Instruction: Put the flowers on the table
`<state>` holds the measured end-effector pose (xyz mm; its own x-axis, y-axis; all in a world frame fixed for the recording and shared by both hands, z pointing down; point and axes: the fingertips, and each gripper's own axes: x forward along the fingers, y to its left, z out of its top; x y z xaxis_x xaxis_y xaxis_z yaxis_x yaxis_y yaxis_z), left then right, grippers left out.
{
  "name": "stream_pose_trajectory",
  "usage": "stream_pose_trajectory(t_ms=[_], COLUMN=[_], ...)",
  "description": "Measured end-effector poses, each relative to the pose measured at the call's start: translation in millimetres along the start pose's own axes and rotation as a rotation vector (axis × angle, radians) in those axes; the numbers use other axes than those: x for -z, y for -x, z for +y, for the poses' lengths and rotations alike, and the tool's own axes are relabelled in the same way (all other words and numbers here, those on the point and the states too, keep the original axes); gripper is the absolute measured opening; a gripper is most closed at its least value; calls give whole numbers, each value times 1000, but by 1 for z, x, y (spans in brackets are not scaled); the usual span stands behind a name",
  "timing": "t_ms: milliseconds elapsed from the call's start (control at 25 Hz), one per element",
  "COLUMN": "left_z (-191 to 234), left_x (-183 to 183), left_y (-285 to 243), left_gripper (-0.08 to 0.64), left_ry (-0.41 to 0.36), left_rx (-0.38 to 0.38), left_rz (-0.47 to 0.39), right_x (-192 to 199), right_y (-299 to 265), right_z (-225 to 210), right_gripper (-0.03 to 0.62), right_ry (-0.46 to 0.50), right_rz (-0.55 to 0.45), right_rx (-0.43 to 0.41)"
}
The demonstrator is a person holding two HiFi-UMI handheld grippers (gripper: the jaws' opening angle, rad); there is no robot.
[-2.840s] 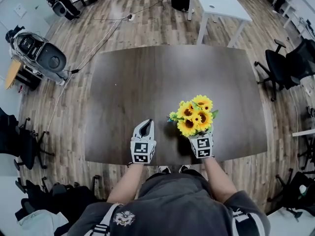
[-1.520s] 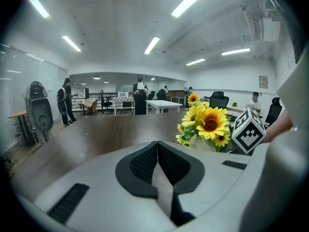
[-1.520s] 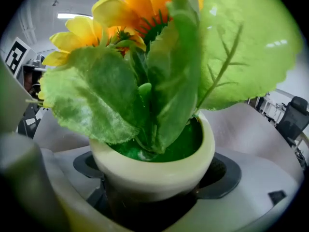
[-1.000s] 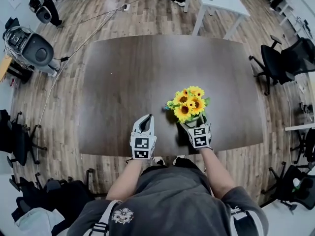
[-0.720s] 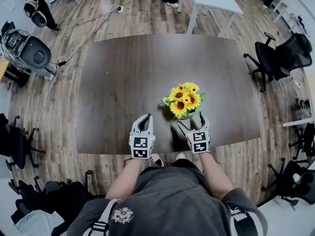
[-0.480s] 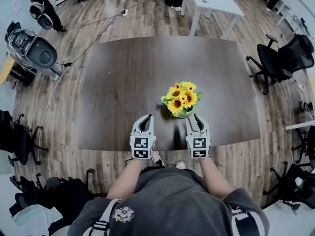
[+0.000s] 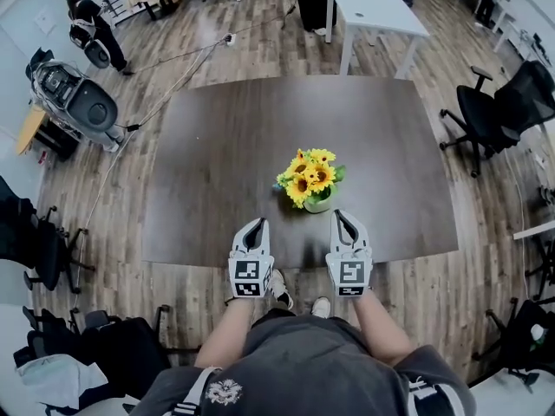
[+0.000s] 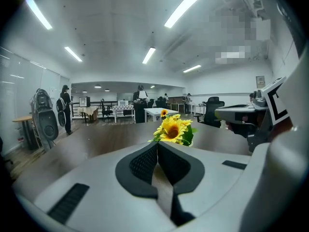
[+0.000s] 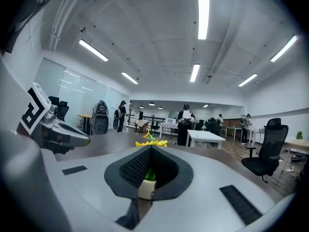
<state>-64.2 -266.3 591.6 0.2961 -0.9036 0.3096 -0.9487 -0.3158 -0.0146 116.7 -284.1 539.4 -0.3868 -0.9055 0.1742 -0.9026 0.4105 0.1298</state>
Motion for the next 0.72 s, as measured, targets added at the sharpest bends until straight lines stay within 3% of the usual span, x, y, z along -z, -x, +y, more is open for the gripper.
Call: stream_pose_trajectory(t_ms=[360,720], left_z=[-31,-39], left_x=[-10,-25], left_y=[32,48], left_gripper=[8,8], left_ry=[25,-1], left_rx=[-30,-74], left_rz=[-54,-87], right_x=[-21,-30], right_y=[30,47], right_z=[3,4], right_gripper=[24,23], right_ry=[-2,15], right_rz=[-79,-119], right_rx=[-56,-100])
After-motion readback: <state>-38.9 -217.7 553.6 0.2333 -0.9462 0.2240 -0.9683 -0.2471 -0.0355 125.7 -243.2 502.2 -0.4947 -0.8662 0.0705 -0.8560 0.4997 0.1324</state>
